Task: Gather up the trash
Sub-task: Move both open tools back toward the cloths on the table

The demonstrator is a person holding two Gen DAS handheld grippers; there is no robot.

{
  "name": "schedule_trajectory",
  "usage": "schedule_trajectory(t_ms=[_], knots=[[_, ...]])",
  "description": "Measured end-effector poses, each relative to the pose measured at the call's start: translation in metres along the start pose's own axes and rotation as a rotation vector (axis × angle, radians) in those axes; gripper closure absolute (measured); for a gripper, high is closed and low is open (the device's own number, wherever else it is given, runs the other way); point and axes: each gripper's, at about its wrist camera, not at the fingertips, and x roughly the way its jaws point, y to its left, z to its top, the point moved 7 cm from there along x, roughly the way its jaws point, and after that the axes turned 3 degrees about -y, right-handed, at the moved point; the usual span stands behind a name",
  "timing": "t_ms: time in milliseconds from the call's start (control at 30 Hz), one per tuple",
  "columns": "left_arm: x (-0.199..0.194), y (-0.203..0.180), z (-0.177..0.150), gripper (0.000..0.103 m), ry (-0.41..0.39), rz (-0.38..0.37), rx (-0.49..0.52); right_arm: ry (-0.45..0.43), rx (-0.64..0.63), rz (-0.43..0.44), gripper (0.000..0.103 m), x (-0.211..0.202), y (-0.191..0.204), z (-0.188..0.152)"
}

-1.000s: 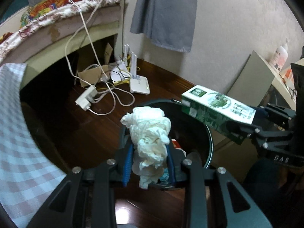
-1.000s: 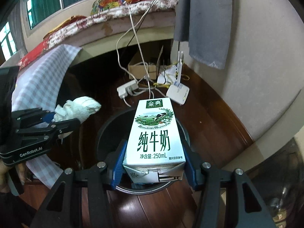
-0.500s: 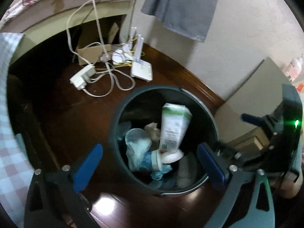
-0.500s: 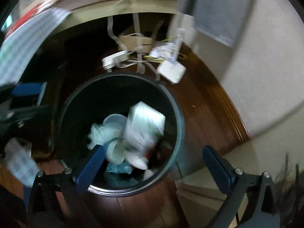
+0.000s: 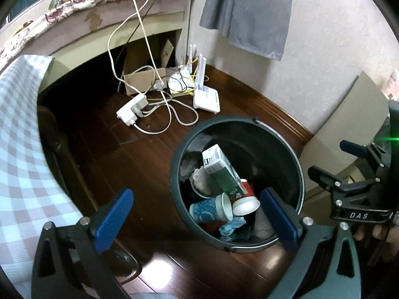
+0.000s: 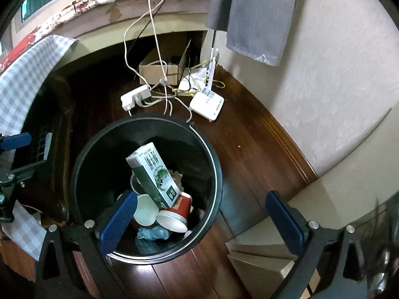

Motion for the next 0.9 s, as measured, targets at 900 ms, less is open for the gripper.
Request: schedule_trajectory(t_ms=[900], knots=[[-0.124, 0.061, 0.042, 0.001, -0.235, 0.103, -0.110, -0.240, 0.017, 0.056, 0.000, -0.107, 0.052, 0.084]])
